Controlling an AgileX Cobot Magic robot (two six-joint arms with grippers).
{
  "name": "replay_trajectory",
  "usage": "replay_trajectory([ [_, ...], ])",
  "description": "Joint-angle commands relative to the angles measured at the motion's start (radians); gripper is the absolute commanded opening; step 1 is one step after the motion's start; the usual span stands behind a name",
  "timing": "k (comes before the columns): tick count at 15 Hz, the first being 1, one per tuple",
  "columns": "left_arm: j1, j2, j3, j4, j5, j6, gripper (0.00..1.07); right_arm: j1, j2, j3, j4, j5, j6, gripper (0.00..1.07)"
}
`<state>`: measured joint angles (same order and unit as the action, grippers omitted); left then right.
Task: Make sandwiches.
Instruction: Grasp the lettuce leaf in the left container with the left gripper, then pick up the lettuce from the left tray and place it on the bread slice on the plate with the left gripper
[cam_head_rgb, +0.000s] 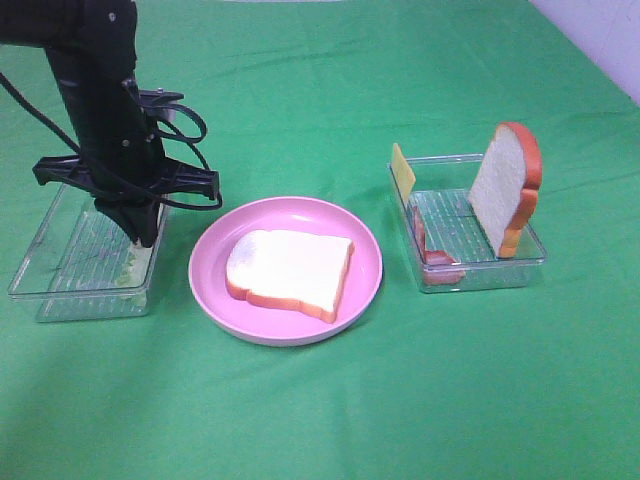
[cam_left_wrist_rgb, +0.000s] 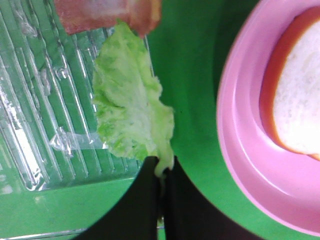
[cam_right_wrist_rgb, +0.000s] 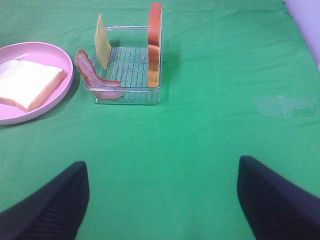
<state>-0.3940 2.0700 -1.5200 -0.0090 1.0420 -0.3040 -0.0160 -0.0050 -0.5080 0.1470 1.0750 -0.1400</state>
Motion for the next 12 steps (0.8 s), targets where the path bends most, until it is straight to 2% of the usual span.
replay_trajectory([
  [1,-0.005,-0.029,0.005,-0.002,0.024,-0.005,0.00,-0.006,-0.004,0.002,0.000,-0.011,-0.011,0.77],
  [4,-0.005,-0.083,0.002,-0.032,0.047,0.001,0.00,-0.006,-0.004,0.002,0.000,-0.011,-0.011,0.77],
  [6,-0.005,-0.143,0.002,-0.125,0.044,0.043,0.00,-0.006,-0.004,0.002,0.000,-0.011,-0.011,0.77],
  [7,-0.005,-0.147,0.002,-0.142,0.043,0.054,0.00,-0.006,-0.004,0.002,0.000,-0.011,-0.011,0.77],
  [10,-0.012,-0.154,0.002,-0.306,0.017,0.154,0.00,-0.006,-0.004,0.002,0.000,-0.011,-0.011,0.77],
  [12,-0.049,-0.154,0.002,-0.418,-0.034,0.232,0.00,-0.006,-0.004,0.002,0.000,-0.011,-0.011,0.77],
])
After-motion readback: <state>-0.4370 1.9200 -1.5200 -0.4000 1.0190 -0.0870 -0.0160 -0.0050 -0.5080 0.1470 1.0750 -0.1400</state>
